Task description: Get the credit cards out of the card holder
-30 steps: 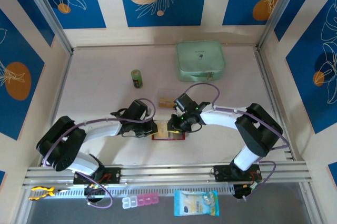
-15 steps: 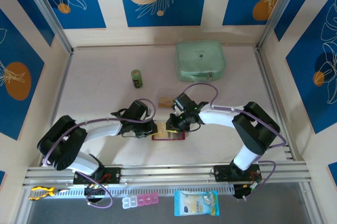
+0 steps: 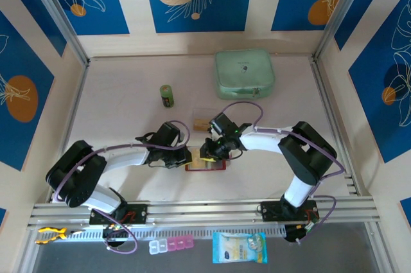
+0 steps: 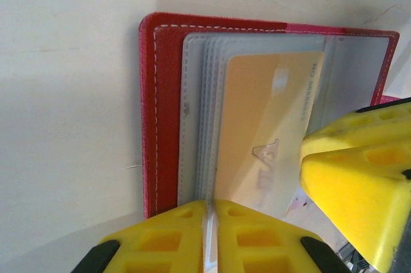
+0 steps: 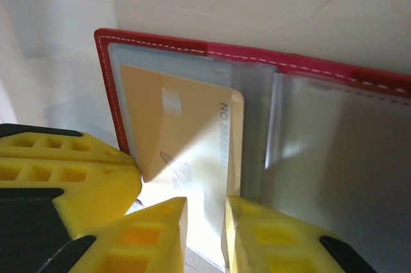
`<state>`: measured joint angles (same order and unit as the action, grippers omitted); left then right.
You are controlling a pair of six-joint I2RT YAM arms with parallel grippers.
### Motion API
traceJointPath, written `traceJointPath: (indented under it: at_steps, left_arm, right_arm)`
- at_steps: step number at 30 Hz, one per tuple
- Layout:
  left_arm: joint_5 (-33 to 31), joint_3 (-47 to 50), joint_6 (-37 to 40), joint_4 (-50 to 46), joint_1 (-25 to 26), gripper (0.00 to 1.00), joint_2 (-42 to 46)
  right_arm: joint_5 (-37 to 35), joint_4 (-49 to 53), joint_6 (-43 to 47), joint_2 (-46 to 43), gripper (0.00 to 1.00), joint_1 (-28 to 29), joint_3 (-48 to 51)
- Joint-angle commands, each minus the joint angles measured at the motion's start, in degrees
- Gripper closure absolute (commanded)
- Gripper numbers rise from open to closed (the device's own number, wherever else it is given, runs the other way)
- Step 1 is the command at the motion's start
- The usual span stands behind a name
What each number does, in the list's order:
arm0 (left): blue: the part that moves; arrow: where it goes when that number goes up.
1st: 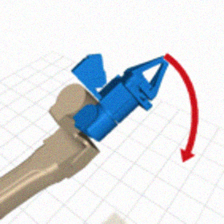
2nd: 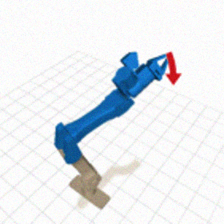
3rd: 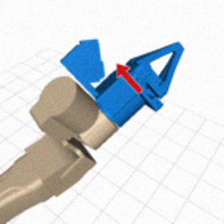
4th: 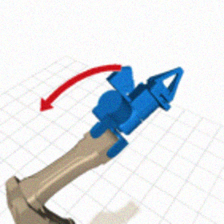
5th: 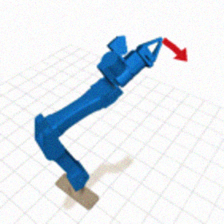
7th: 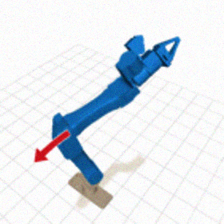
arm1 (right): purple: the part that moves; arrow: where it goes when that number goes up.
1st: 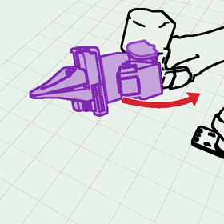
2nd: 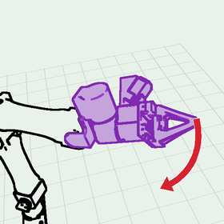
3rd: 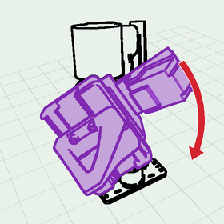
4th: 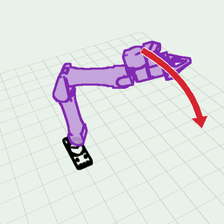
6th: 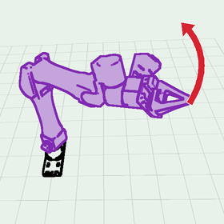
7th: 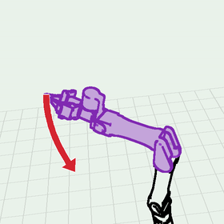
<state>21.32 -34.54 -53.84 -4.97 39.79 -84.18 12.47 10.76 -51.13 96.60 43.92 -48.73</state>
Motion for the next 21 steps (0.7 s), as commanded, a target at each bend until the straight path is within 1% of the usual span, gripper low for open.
traceJointPath:
  at_steps: [1, 21]
  left_arm:
    - [-0.9, 0.6, 0.9, -1.0, -0.5, 0.88, -0.7]
    - [-0.7, 0.2, 0.8, -0.8, -0.5, 0.88, -0.8]
  right_arm:
    - [-0.8, 2.4, -0.1, 0.5, 0.74, 0.2, -1.1]
    - [-6.2, 6.9, 1.7, -2.7, 0.72, 0.2, -0.9]
